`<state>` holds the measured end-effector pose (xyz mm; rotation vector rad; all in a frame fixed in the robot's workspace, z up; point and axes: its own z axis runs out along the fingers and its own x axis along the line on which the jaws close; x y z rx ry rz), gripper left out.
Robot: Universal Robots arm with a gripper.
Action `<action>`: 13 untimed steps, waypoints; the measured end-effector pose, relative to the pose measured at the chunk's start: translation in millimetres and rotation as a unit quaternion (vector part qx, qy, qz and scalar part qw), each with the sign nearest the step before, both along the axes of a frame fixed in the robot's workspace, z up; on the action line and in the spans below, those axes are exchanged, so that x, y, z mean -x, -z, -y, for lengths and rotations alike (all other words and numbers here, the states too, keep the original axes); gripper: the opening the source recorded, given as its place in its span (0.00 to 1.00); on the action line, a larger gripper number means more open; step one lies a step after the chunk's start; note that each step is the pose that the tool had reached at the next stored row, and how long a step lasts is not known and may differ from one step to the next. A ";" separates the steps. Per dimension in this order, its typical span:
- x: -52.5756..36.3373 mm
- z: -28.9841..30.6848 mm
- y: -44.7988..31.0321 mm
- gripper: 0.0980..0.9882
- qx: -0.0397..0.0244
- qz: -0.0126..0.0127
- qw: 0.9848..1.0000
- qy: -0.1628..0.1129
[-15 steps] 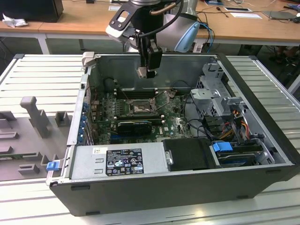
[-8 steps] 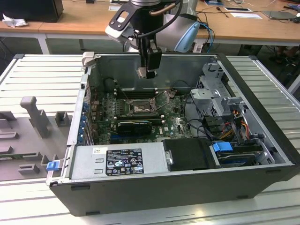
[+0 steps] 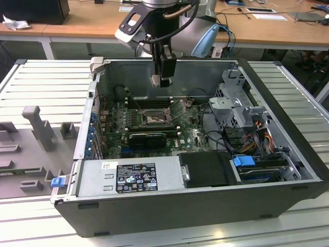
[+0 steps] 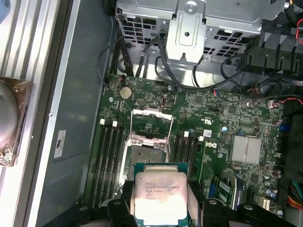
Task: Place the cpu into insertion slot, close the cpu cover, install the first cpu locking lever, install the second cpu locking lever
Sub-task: 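Place the cpu into insertion slot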
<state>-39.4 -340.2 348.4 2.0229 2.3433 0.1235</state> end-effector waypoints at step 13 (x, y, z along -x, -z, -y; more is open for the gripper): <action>0.0 -3.8 22.1 0.48 0.000 -0.001 0.999 0.037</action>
